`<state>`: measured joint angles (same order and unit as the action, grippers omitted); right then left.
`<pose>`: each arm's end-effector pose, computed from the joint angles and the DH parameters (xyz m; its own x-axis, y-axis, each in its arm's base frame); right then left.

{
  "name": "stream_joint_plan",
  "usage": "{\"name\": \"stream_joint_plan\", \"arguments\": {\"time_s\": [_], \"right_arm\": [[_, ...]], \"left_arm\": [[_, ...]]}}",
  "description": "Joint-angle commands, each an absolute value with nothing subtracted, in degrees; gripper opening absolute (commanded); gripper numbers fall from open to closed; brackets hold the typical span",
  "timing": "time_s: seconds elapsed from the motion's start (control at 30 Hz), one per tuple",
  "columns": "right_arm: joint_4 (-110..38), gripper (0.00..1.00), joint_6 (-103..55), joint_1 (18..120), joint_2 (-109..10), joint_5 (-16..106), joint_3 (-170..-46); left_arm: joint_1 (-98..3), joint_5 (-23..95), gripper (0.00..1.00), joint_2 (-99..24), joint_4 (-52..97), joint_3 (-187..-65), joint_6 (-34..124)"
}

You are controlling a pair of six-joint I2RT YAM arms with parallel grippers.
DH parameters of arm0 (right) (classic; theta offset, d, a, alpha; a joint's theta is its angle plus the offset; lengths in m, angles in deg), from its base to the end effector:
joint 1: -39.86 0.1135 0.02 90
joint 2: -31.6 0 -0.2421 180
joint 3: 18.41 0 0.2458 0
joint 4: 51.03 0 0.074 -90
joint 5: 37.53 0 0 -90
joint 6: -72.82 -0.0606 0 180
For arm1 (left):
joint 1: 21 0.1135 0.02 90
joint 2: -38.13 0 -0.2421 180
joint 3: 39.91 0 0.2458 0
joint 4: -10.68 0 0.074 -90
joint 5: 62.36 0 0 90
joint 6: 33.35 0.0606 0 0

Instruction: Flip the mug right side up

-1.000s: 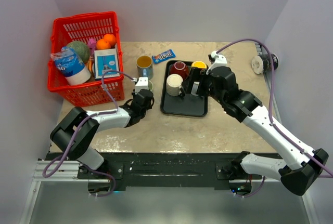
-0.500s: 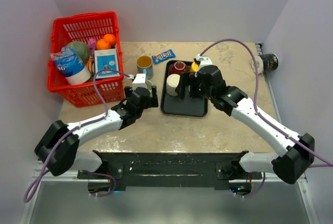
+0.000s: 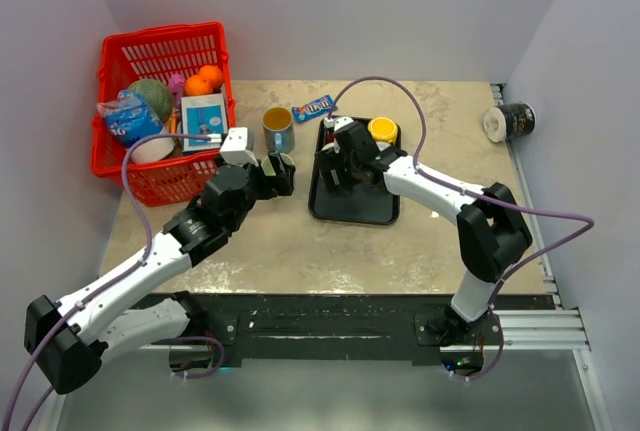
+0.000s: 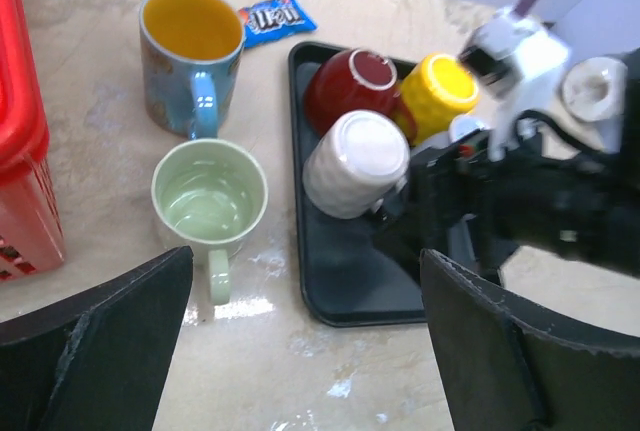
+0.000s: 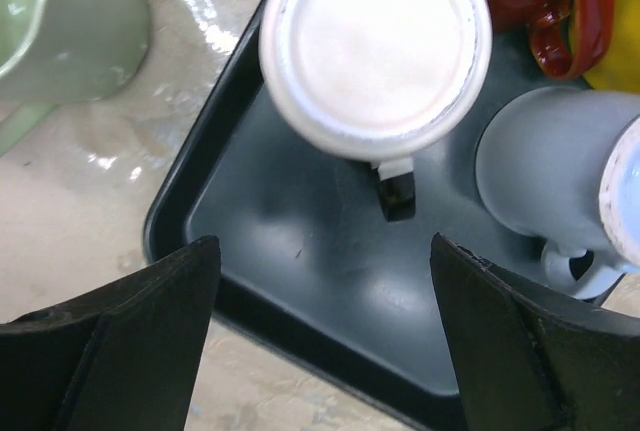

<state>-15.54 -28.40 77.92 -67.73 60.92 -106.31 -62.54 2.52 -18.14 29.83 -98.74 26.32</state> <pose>0.3139 0.2344 0.2059 -0.6674 -0.2781 -0.6908 -0.4087 0.9122 0.0276 0.2076 -0.1496 0.2890 -0.3339 -0.3150 -0.8884 0.1475 0.9134 -0.3793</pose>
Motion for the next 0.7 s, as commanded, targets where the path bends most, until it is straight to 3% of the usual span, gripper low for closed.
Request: {"name": "stream_joint_plan", "arguments": {"time_s": [0.0,0.37,0.67], "right_arm": [[-20.6,0.86,-24.8,77.7,-70.0,65.9,-108.1],[-27.1,0.69,-23.2,77.7,-75.5,67.2,-107.9],[-24.9,0.45,-22.8,77.7,-77.7,69.6,-109.3]], "left_arm": [[-62.7,4.0,0.99,-16.3,30.7,-103.3,27.9],[-62.7,6.5,0.99,-15.8,33.4,-106.8,28.9],[-62.7,6.5,0.99,-14.7,33.5,-106.0,28.2]]}}
